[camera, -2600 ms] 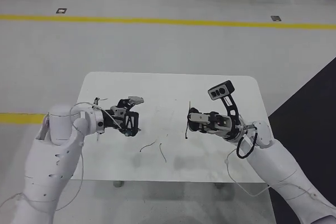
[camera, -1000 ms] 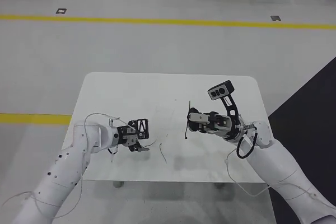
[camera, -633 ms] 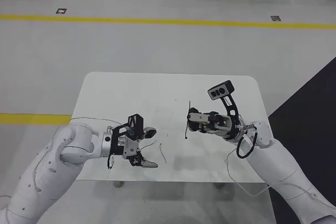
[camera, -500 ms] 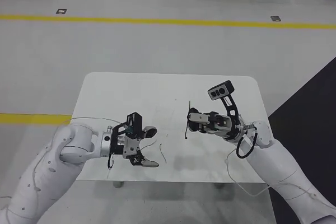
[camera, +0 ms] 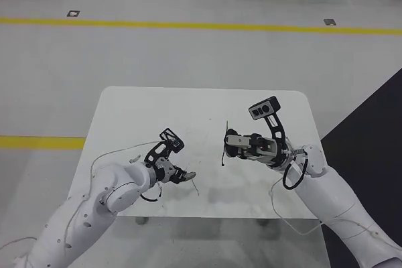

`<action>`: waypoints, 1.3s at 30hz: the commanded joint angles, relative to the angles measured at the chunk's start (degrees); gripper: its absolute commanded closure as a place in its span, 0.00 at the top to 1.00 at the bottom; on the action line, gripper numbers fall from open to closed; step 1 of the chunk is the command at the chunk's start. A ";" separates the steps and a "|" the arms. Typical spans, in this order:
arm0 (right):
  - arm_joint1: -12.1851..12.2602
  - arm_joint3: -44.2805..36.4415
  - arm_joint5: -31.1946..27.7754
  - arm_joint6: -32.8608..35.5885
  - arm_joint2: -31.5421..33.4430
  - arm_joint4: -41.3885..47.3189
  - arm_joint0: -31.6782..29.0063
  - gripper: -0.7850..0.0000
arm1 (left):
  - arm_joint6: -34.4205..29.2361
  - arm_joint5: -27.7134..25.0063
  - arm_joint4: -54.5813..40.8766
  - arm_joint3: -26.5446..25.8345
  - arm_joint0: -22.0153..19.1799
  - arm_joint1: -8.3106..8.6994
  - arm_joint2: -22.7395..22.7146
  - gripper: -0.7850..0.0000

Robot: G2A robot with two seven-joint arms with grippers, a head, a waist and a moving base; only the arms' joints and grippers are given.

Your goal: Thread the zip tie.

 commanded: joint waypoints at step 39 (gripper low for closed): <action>0.00 0.00 0.00 0.00 0.00 0.00 0.00 0.00 | -17.64 3.31 11.83 15.64 -10.44 -9.11 14.16 0.57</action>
